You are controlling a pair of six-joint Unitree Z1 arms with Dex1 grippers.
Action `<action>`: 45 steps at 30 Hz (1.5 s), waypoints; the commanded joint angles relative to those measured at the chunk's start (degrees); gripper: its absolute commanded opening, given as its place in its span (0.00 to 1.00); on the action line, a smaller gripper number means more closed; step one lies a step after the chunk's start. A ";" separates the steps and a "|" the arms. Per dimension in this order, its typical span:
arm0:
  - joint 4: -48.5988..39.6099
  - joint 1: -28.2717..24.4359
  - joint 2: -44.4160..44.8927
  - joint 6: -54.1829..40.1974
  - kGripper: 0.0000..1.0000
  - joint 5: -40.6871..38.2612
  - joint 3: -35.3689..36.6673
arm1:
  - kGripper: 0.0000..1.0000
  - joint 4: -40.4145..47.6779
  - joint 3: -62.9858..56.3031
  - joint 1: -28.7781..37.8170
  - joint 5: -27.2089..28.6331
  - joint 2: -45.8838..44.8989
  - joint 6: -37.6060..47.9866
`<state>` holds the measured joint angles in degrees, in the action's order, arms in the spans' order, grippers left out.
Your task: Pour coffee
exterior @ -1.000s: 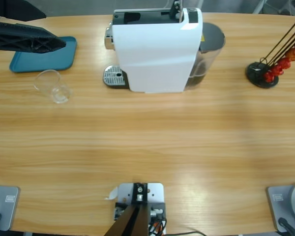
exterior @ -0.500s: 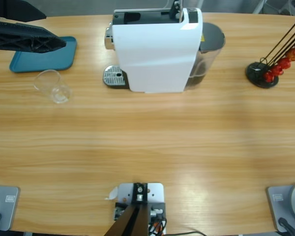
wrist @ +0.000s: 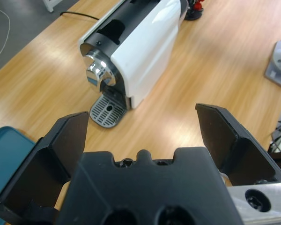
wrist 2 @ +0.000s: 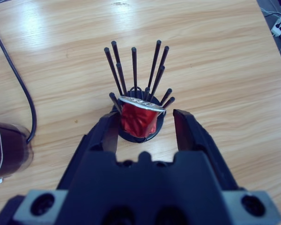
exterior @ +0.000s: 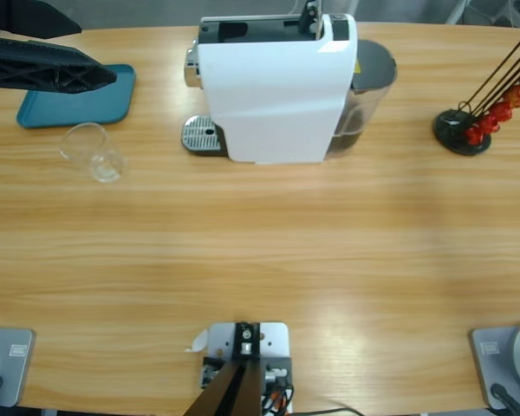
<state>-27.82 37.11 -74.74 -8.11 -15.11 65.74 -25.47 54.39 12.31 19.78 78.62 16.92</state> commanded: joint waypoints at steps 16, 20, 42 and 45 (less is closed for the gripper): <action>0.22 0.59 -1.54 0.97 1.00 -0.18 -3.39 | 0.14 -0.13 3.27 -0.45 1.40 0.04 -2.93; 0.29 0.85 -1.46 1.16 1.00 -0.18 -3.86 | 0.14 -0.90 5.50 -0.45 1.40 0.22 -3.29; 0.60 2.24 3.06 2.48 0.99 0.33 -7.02 | 0.14 -9.43 11.02 15.90 -15.47 -11.19 -19.91; 0.52 2.26 6.28 2.90 0.99 0.77 -9.31 | 0.14 -12.20 15.21 18.86 -21.40 -9.72 -24.35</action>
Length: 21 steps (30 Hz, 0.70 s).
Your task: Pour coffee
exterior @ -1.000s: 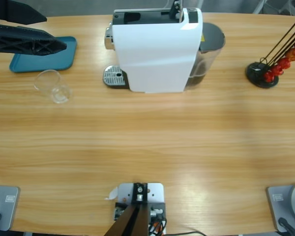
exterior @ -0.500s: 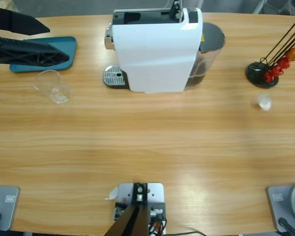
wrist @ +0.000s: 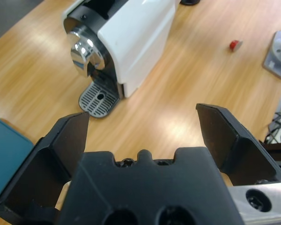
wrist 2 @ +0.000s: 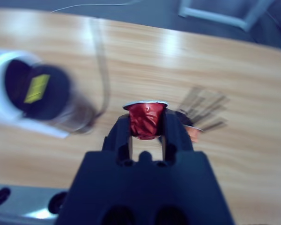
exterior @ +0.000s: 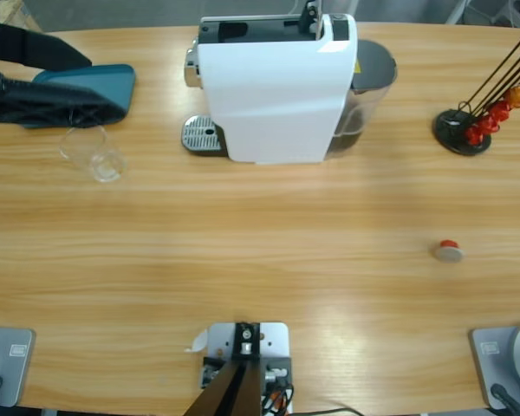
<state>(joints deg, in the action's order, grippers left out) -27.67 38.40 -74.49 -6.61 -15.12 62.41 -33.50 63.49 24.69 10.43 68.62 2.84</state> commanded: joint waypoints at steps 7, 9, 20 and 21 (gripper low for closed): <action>-2.21 0.98 11.95 1.71 0.99 1.58 -8.41 | 0.14 -11.88 20.27 16.36 -16.37 8.90 -18.75; -2.78 0.98 13.11 1.95 0.99 1.77 -8.57 | 0.14 -14.42 25.05 18.71 -18.38 11.87 -20.56; -5.13 0.98 15.52 2.57 0.99 2.99 -8.90 | 0.14 -24.86 48.03 26.01 -28.15 31.03 -32.88; -5.22 0.98 15.67 2.55 0.99 3.04 -9.01 | 0.14 -25.23 49.70 26.25 -28.61 32.63 -33.25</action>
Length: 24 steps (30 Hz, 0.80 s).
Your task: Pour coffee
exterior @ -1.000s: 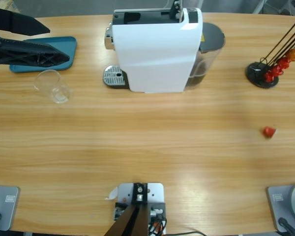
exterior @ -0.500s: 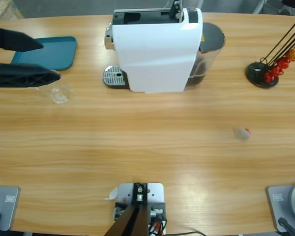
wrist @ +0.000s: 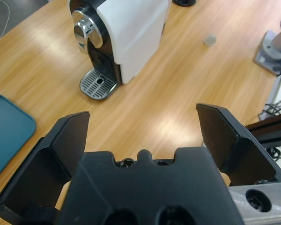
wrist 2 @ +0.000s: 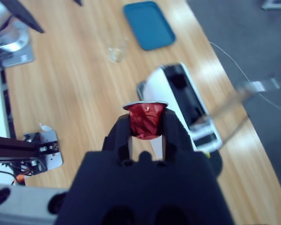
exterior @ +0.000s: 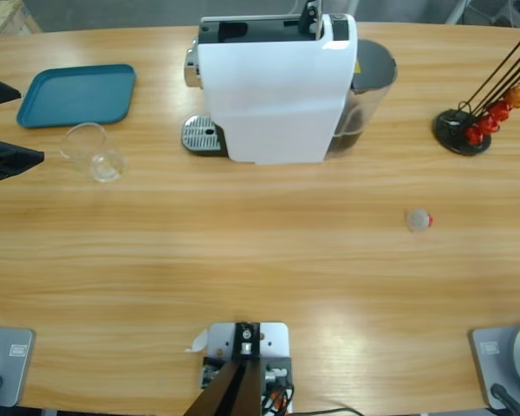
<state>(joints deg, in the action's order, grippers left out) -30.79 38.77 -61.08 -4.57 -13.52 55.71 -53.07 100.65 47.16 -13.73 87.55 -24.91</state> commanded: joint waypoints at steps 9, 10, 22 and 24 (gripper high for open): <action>-2.45 0.61 3.07 0.44 0.99 1.65 -3.83 | 0.14 -5.82 21.31 3.64 -4.74 27.04 -6.68; -2.44 0.61 3.07 0.44 0.99 1.65 -3.97 | 0.14 -5.82 21.38 3.45 -4.55 28.03 -6.98; -2.14 0.61 2.53 0.44 0.99 1.65 -4.94 | 0.14 -5.82 23.70 1.18 7.79 32.91 -8.32; -1.98 0.61 2.44 0.44 0.99 1.65 -5.20 | 0.14 -5.82 24.61 1.04 11.02 33.09 -8.32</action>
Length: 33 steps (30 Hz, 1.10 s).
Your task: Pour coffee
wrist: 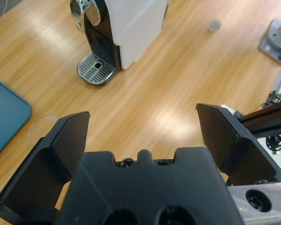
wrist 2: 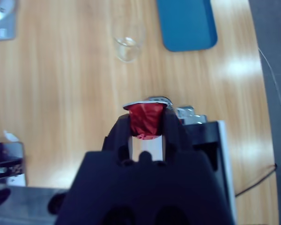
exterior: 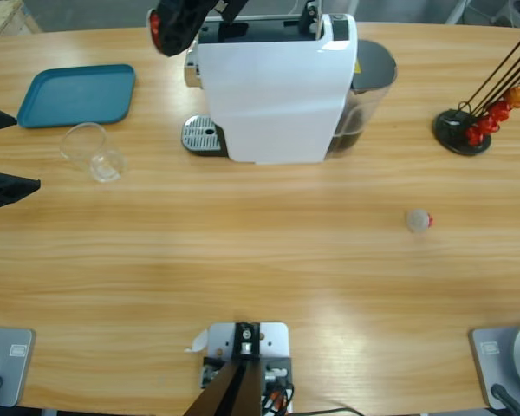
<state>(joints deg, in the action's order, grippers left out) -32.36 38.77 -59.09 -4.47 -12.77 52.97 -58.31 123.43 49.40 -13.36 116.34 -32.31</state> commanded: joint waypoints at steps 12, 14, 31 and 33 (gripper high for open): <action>1.12 0.61 -0.41 0.34 0.99 0.90 -3.42 | 0.14 -2.24 -1.14 -5.10 9.84 1.75 -4.25; 1.09 0.61 -0.36 0.34 0.99 0.92 -3.49 | 0.14 -2.24 -1.10 -5.10 8.22 1.79 -4.43; 1.77 0.61 -0.17 0.34 0.99 1.43 -4.39 | 0.14 -2.33 -1.96 -5.07 4.66 3.02 -4.87; 2.25 0.61 0.01 0.34 0.99 1.41 -5.11 | 0.14 -2.45 -1.96 -5.10 4.66 2.93 -4.71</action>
<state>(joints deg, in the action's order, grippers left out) -31.69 38.77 -59.11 -4.47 -12.58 51.42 -59.87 123.58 44.78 -8.07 117.58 -36.48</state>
